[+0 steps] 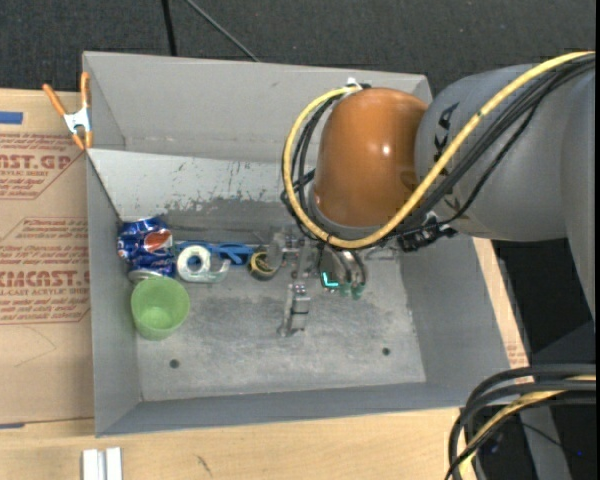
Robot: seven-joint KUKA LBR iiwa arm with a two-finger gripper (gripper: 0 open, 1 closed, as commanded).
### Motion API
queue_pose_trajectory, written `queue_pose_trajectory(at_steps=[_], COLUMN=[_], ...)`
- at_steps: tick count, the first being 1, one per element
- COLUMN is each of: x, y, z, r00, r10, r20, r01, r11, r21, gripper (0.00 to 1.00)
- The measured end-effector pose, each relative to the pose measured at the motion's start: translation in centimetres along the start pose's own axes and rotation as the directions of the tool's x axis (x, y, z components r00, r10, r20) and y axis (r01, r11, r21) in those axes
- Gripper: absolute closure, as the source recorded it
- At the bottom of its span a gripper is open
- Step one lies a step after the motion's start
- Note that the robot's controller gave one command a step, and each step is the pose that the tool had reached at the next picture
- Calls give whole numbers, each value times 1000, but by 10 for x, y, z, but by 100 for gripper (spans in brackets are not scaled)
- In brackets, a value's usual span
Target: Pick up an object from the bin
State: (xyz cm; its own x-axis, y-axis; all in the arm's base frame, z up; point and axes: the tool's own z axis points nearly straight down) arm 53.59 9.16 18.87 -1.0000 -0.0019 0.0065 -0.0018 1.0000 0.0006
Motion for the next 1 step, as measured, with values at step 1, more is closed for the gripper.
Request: queue_pose_trajectory(at_steps=[1], x=[-48], y=[91], z=[122], r00=[994], r10=[108], r20=[7], r01=[-108], r11=[994], r21=[-4], gripper=[0])
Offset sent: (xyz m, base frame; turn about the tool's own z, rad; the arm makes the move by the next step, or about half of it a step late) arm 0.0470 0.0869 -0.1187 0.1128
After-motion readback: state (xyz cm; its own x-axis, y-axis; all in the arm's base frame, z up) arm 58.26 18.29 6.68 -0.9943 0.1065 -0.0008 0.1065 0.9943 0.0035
